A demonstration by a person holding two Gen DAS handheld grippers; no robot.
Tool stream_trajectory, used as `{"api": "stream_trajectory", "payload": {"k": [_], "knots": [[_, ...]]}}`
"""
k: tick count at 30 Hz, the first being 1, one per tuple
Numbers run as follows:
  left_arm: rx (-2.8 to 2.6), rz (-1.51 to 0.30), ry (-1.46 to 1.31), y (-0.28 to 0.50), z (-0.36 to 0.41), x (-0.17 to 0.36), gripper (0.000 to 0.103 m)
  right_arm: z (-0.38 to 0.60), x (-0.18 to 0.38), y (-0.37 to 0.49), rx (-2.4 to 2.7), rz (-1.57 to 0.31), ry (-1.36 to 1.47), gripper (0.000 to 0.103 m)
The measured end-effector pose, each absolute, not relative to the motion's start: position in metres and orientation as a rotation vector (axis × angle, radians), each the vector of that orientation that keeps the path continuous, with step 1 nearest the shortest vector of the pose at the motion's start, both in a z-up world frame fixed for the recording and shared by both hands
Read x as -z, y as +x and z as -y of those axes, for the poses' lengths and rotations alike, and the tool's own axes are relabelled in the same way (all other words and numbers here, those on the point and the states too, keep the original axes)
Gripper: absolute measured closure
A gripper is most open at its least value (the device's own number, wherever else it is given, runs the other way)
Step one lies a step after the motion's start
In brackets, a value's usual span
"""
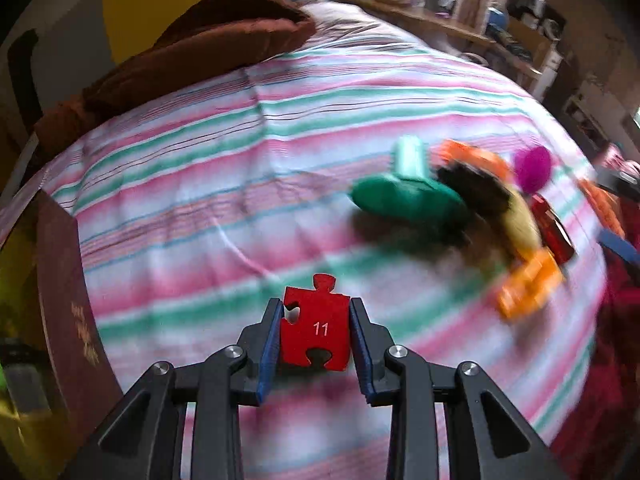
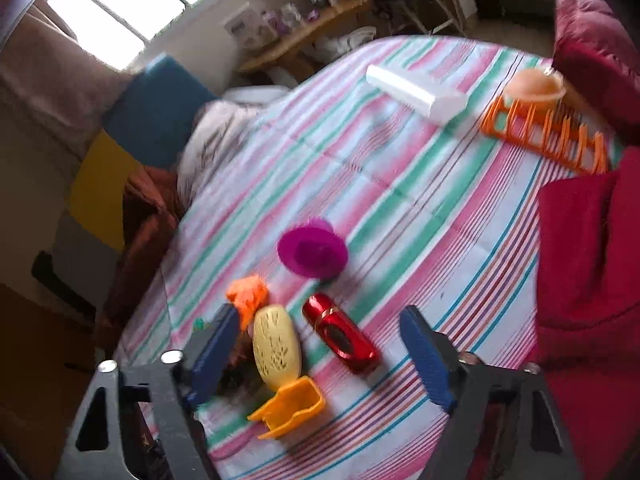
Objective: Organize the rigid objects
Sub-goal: 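Carry the red puzzle piece into the tray with the left gripper while the right grasps the orange scoop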
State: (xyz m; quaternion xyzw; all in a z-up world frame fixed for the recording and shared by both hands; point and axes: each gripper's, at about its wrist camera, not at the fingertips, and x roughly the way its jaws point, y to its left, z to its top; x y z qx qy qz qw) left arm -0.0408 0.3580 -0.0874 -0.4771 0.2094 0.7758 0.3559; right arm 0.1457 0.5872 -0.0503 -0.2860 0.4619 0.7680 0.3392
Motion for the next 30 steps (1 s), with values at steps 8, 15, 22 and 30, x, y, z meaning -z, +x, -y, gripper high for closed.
{"api": "stream_trajectory", "payload": {"k": [8,15,22,30], "knots": [[-1.956,-0.505,-1.138,0.011,-0.317,0.068,0.071,-0.578,0.059,0.122,-2.055,-1.131,-0.919,0.047],[-1.958,-0.425,-1.117,0.031,-0.29,0.047,0.071,-0.552,0.072,0.093,-2.161,-1.083,-1.154,0.015],[-1.99,-0.359,-1.076,0.035,-0.265,0.026,0.071,-0.545,0.079,0.086,-2.157,-1.02,-1.228,0.008],[-2.055,-0.219,-1.106,0.019,-0.215,0.012,0.071,-0.517,0.091,0.06,-2.121,-0.643,-1.454,0.034]]}}
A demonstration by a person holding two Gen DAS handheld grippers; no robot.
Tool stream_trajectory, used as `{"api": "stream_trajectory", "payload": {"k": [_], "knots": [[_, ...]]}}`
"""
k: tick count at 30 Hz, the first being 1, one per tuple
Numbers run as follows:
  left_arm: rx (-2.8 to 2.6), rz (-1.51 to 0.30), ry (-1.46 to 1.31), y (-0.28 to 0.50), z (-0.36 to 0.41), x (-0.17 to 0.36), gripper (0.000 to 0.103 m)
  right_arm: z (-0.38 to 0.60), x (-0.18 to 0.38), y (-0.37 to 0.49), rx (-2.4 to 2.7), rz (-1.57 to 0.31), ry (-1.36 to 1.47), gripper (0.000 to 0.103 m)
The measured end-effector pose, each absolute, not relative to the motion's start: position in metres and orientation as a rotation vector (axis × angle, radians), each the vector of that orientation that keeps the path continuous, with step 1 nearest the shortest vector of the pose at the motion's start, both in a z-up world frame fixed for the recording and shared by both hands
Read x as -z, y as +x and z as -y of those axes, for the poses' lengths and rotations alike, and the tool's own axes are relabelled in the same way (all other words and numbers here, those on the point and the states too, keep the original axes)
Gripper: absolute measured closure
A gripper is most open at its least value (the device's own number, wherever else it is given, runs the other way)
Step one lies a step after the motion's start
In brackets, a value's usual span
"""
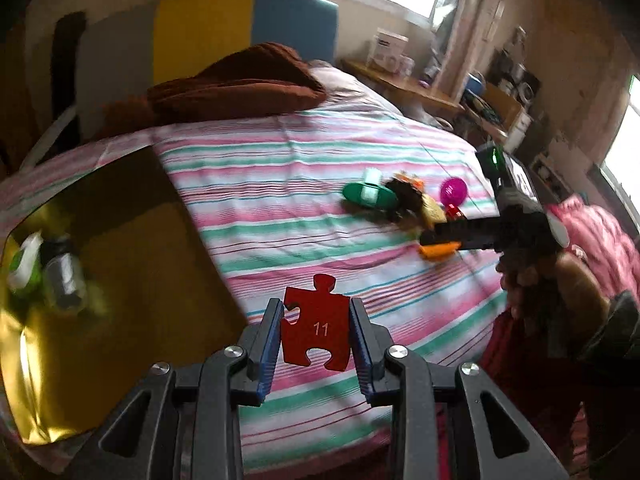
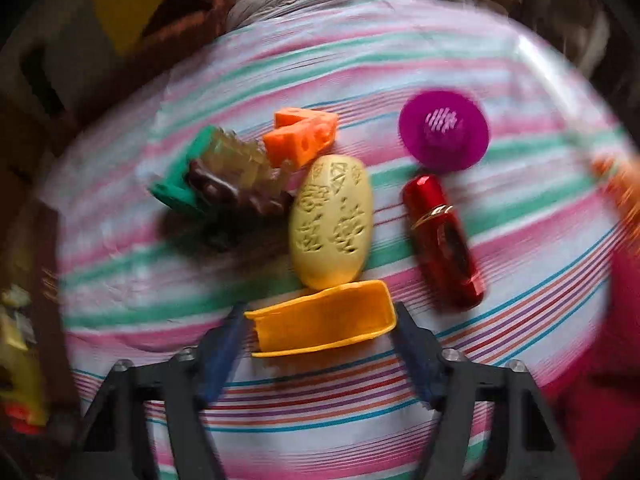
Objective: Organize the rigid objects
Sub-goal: 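Carry the red puzzle piece into the tray with the left gripper while the right grasps the orange scoop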
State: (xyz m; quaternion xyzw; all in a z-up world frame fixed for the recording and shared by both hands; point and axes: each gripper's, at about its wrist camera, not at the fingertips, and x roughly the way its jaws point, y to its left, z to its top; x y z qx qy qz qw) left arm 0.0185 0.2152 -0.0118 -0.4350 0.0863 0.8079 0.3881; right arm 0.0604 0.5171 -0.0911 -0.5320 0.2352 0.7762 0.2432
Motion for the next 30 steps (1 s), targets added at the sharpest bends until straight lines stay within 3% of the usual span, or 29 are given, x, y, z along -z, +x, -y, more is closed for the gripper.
{"api": "stream_trajectory", "payload": {"k": [13,27,30], "knots": [[-2.434,0.007,-1.316,-0.075,-0.052,0.026,0.071,-0.507,0.088,0.057,-2.133,-0.525,-1.47,0.035],[-2.554,-0.07,-1.412,-0.166,-0.041,0.07,0.07,-0.51,0.085,0.057,-2.148,-0.486,-1.476,0.035],[-2.561,-0.081,-1.431,-0.175,-0.04,0.074,0.065,-0.51,0.087,0.051,-2.149,-0.483,-1.476,0.035]]}}
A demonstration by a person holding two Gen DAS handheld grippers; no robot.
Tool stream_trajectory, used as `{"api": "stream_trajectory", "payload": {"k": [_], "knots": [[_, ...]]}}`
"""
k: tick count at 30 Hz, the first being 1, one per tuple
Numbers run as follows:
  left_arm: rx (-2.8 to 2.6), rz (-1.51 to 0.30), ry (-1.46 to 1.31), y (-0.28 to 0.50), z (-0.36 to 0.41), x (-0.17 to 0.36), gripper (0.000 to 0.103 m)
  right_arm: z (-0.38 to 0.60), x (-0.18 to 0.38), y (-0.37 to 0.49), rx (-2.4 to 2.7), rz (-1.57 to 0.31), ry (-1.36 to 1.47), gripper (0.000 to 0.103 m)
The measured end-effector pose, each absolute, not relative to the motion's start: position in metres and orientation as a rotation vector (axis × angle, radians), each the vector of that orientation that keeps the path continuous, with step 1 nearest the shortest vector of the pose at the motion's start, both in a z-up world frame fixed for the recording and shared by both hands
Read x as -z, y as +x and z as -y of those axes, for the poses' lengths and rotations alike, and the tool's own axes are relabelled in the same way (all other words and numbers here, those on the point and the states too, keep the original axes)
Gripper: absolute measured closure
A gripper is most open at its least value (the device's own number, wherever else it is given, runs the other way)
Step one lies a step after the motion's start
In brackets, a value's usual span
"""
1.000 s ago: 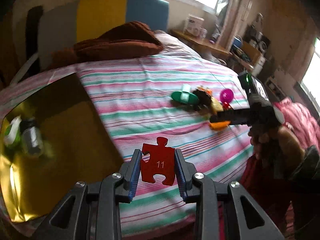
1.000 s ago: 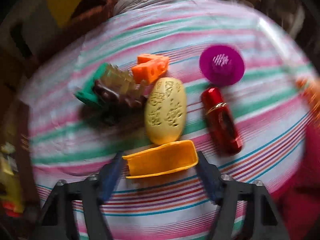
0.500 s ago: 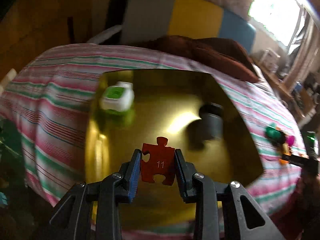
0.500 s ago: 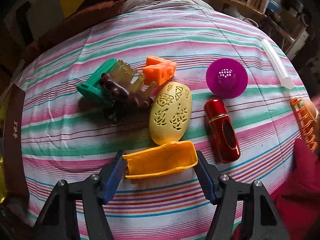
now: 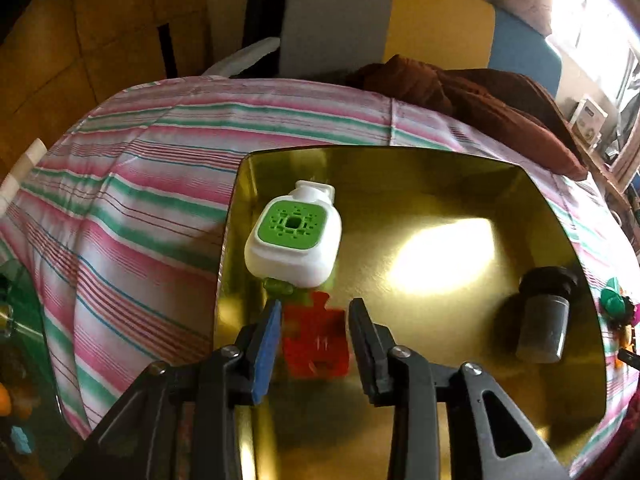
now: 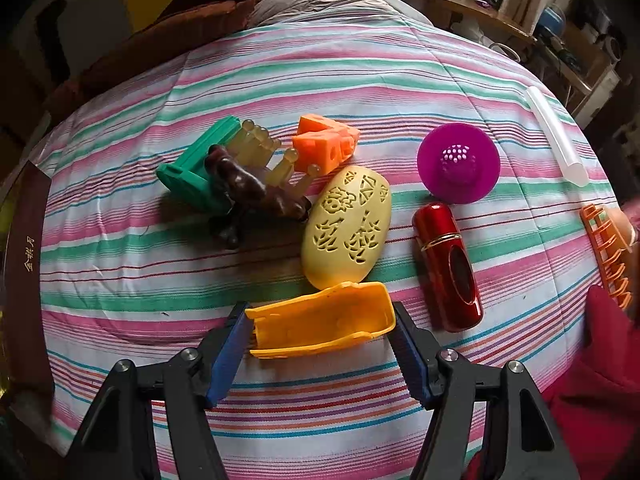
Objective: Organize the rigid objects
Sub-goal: 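Carry the red puzzle piece into the tray with the left gripper while the right grasps the orange scoop, then carry the orange scoop into the gold tray and open the right gripper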
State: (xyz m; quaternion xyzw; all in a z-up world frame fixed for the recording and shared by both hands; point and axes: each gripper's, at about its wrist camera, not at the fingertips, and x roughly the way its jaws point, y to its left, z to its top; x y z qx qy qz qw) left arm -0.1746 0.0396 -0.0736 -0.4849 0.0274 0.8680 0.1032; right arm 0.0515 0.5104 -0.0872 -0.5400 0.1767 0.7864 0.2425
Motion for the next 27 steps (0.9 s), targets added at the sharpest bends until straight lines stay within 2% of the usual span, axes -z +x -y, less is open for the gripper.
{"api": "stream_trajectory", "payload": {"k": [6,16,27], "knots": [[-2.589,-0.047,-1.379,-0.163,-0.029,0.057,0.062,-0.511,0.087,0.051,-2.152,-0.466,-1.477,0.035],[-2.653,0.016,-1.262,-0.083,-0.011,0.027,0.062,-0.495,0.088,0.035,-2.228,-0.408,-1.499,0.035],[-2.645,-0.061,-1.221,-0.039,-0.02,0.022,0.062,-0.448,0.068,0.025,-2.486,-0.326,-1.502,0.035]]}}
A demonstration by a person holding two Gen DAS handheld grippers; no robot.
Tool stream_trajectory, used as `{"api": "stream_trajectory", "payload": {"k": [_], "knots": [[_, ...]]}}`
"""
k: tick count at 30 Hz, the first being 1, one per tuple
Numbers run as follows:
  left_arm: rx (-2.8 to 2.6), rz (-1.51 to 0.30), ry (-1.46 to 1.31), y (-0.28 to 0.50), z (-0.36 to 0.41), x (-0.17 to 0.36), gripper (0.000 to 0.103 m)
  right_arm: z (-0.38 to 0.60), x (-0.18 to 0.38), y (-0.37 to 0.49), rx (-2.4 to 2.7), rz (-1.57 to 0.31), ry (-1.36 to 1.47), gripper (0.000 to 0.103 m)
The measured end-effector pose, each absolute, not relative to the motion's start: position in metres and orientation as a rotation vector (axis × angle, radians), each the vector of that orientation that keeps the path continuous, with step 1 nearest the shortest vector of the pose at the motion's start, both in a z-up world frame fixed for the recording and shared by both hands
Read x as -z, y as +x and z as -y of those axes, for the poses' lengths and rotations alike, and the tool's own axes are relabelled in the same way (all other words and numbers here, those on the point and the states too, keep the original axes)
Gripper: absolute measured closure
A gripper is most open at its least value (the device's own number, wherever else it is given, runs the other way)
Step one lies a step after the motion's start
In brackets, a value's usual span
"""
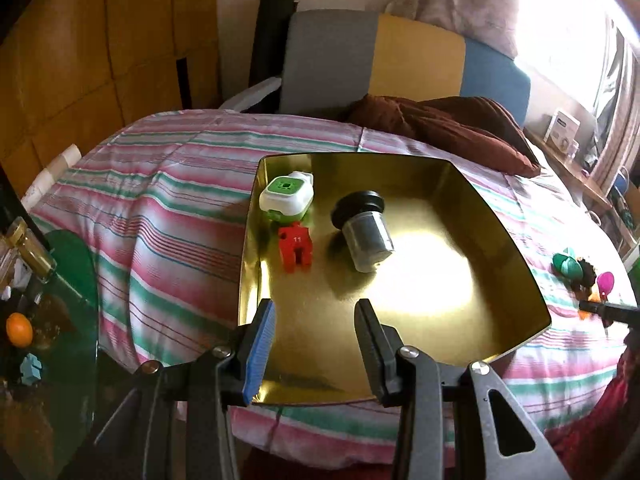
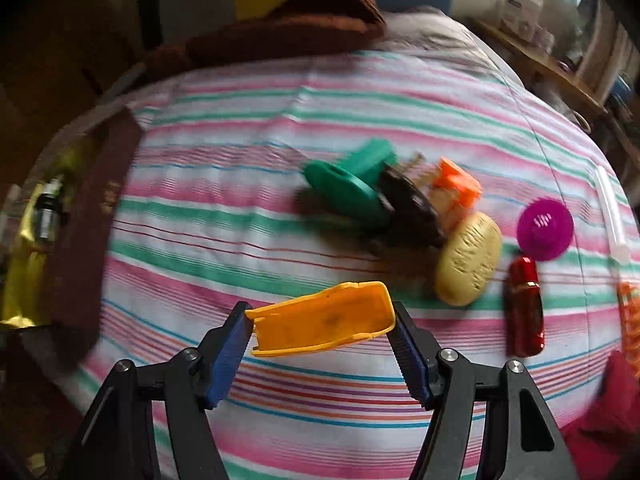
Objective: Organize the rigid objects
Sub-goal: 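Carry the orange scoop into the gold tray and open the right gripper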
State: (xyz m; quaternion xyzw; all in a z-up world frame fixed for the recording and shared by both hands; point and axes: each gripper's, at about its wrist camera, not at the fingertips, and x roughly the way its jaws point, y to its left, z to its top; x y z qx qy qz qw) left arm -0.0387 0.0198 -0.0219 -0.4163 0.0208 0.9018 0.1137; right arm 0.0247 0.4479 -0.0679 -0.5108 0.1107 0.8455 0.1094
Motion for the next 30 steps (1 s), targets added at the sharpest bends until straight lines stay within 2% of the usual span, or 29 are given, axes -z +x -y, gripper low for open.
{"api": "stream_trajectory", "payload": {"k": [8,14,22,30], "knots": [[-2.635,-0.051,-1.226,-0.035,-0.018,0.023,0.062,-0.356,0.015,0.0,-2.759,-0.228,-1.43,0.035],[-2.641,-0.032,-1.243,-0.036,-0.009,0.025,0.062,-0.282,-0.001,-0.03,-2.956,-0.184,-1.467,0.035],[-2.733,0.1,-1.301,-0.04,0.038,0.027,0.062,-0.175,0.015,-0.07,-3.065,-0.059,-1.625,0.035],[-2.805,0.202,-1.352,-0.041,0.081,0.033,0.062,-0.1,0.047,-0.122,-3.001,-0.042,-1.783,0.034]]}}
